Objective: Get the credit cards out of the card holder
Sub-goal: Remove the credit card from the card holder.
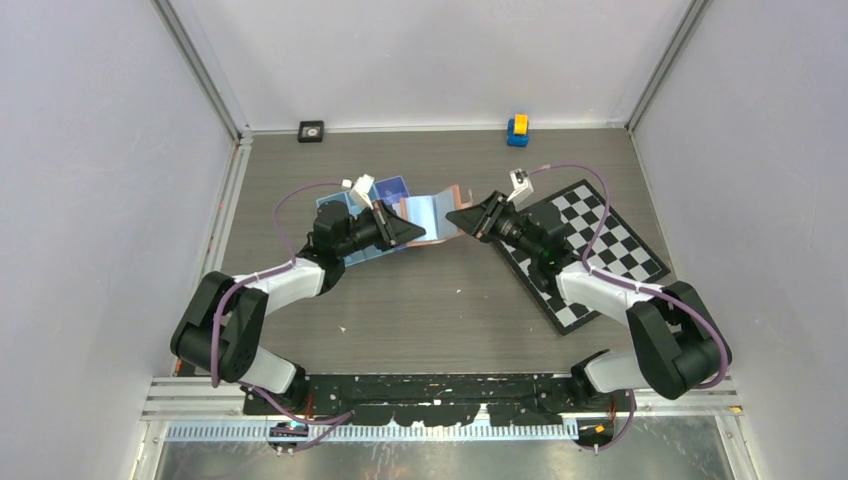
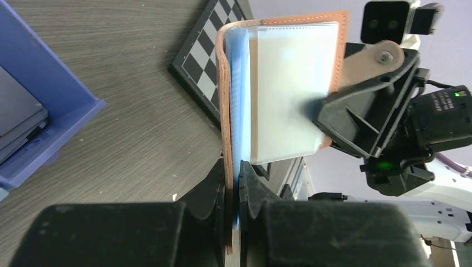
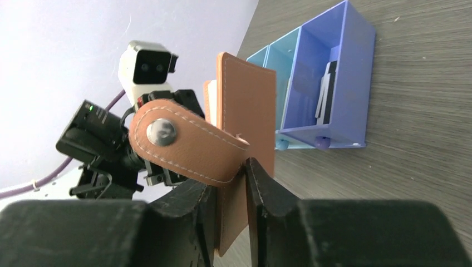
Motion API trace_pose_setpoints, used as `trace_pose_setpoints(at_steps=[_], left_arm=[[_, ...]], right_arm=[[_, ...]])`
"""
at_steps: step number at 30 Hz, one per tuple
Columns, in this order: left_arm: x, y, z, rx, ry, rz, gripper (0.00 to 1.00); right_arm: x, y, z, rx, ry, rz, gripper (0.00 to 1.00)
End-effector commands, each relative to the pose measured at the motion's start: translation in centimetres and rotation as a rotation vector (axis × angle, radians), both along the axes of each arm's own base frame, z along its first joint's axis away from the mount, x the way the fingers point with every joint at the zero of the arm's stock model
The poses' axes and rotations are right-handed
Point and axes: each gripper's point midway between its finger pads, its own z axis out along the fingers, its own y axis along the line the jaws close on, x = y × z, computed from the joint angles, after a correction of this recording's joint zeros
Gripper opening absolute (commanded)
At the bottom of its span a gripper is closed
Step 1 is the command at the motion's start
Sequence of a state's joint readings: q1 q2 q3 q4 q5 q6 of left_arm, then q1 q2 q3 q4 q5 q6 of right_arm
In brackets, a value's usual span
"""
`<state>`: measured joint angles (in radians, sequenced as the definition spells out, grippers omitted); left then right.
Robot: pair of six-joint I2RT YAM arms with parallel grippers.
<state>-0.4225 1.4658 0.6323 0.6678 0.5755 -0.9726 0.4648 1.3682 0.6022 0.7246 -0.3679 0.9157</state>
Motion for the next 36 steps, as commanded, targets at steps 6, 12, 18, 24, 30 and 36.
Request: trace_pose_setpoints(at_steps=[6,12,18,24,30,36], left_arm=[[1.3,0.3,1.6,0.032,-0.068,0.039,0.03],[1.2,0.4,2.0,0.039,-0.082,0.042,0.02],[1.0,0.5,2.1,0.043,-0.091,0.039,0.13],[0.7,0.4,2.6,-0.006,-0.106,0.035,0.70],[0.7,0.2,2.6,-0.014,-0.105,0.023,0.76],[0.8,0.2,2.5,-0.009,-0.103,0.029,0.66]], right_arm=[[-0.6,0.6,1.1,-0.054,-0.035,0.020,0.43],[-0.2,-0.2,0.6,-0.096,-0.023,-0.033,0.35],[-0.4,0.3,0.6,-0.086,-0.019,0.003,0.09],[-1.1,2.1,1.5,0.019,-0.027,0.109,0.03],[-2.0,3.0,2.5,0.089,-0.059,0.180,0.01],[-3.2,4.3,3.0,0.102,-0.096,0.250,0.02]])
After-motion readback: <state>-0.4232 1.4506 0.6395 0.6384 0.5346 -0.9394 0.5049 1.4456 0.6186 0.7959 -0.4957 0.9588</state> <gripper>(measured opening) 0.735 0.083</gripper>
